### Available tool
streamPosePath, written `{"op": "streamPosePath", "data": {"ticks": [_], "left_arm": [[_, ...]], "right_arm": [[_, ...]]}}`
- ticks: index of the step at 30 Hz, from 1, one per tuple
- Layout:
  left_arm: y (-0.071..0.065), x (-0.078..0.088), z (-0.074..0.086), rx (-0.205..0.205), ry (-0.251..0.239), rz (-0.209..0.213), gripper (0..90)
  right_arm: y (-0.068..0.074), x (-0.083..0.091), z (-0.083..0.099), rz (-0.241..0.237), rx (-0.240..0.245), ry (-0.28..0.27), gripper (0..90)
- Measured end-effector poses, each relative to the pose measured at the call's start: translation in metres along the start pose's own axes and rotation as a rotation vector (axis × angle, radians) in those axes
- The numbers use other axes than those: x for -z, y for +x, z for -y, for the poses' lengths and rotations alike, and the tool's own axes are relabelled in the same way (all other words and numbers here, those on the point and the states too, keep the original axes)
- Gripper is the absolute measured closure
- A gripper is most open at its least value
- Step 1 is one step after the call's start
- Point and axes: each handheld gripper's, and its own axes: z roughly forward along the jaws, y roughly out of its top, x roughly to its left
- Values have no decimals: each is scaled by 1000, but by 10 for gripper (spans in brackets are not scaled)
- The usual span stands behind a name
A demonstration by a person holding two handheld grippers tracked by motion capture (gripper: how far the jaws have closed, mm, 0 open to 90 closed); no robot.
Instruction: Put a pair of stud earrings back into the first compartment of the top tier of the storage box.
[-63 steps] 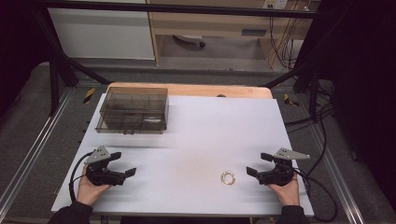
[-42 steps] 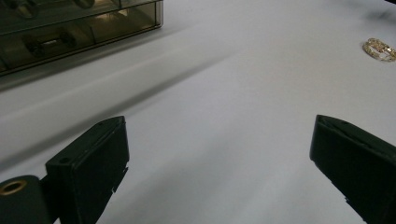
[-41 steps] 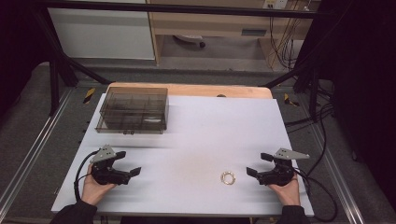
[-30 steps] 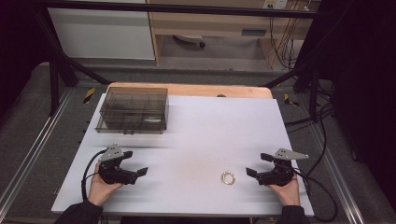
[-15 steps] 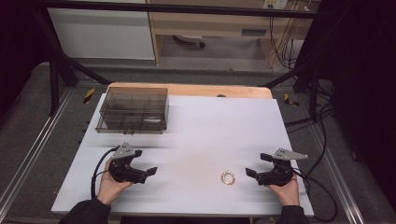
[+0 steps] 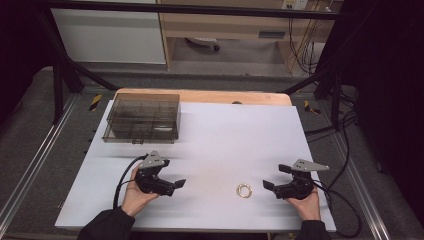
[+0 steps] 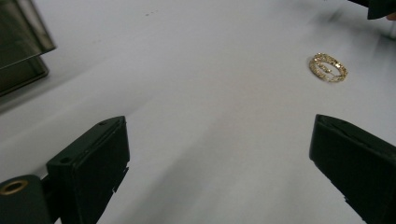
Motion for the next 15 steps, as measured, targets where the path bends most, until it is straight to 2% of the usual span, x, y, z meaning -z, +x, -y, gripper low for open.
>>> {"op": "streamPosePath", "data": {"ticks": [9,15], "left_arm": [[-20,-23,-15,-29,17,37,49],[-31,-36,-23,-47,32,46,53]], "right_arm": [[0,0,0,2,2,1,7],[0,0,0,3,3,2,7]]}}
